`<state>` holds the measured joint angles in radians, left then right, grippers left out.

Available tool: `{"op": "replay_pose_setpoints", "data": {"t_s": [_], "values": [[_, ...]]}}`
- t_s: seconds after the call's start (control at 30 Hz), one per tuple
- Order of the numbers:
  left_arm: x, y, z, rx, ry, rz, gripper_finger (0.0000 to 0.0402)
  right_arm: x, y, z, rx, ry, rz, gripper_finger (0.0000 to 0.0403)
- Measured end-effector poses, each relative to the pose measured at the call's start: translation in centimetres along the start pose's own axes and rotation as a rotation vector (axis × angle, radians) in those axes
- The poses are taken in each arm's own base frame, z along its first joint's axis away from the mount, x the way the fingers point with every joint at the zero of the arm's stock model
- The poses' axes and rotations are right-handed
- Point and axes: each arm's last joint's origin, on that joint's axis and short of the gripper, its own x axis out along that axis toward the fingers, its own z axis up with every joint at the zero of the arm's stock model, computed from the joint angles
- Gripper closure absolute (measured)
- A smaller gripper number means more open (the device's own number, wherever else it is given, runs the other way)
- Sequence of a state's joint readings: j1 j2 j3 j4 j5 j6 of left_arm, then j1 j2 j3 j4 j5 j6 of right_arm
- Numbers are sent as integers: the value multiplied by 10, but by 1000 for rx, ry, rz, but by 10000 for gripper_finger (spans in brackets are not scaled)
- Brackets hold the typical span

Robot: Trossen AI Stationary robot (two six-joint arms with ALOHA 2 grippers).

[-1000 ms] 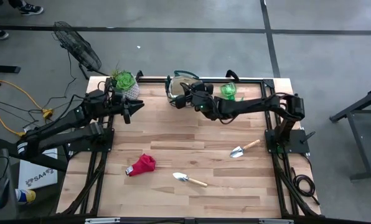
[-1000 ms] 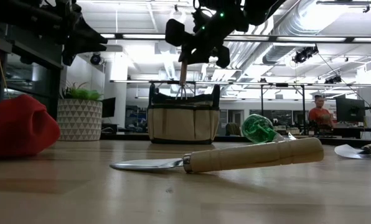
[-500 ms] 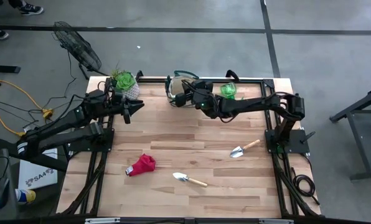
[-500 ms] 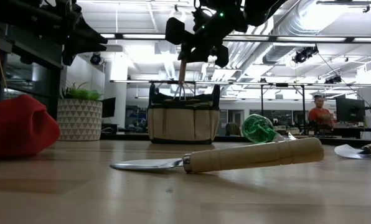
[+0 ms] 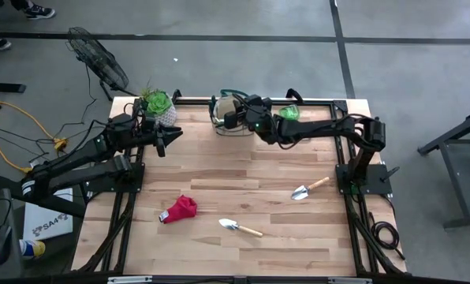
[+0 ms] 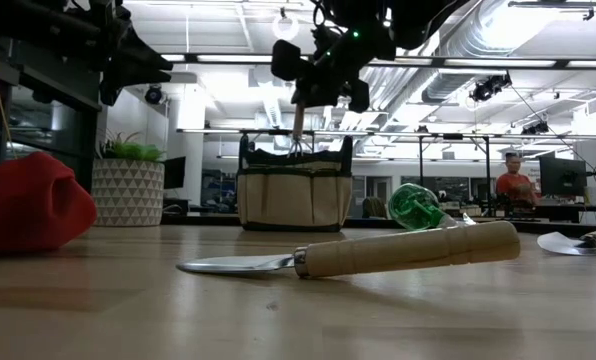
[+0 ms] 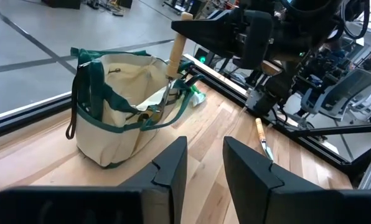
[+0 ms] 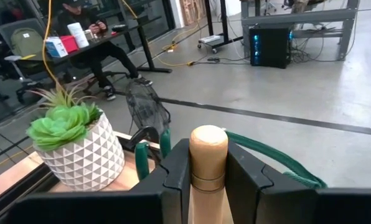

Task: Pick & Place Garden tools in Gardening bag
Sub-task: Put the hand rake into the gardening bag

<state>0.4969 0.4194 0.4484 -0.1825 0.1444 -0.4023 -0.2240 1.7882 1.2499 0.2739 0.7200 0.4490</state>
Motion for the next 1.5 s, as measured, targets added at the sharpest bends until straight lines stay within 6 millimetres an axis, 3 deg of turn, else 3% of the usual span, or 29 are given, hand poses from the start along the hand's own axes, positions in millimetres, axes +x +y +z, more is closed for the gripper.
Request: {"op": "replay_pose_setpoints", "data": {"t_s": [1.1, 1.33, 1.5], "values": [[0, 1, -1, -9, 10, 6, 300, 11, -4, -28, 41, 63, -73, 344], [0, 1, -1, -9, 12, 6, 300, 11, -3, -27, 45, 69, -56, 265], [0, 1, -3, -12, 33, 13, 300, 11, -1, -28, 48, 85, -26, 261]]}}
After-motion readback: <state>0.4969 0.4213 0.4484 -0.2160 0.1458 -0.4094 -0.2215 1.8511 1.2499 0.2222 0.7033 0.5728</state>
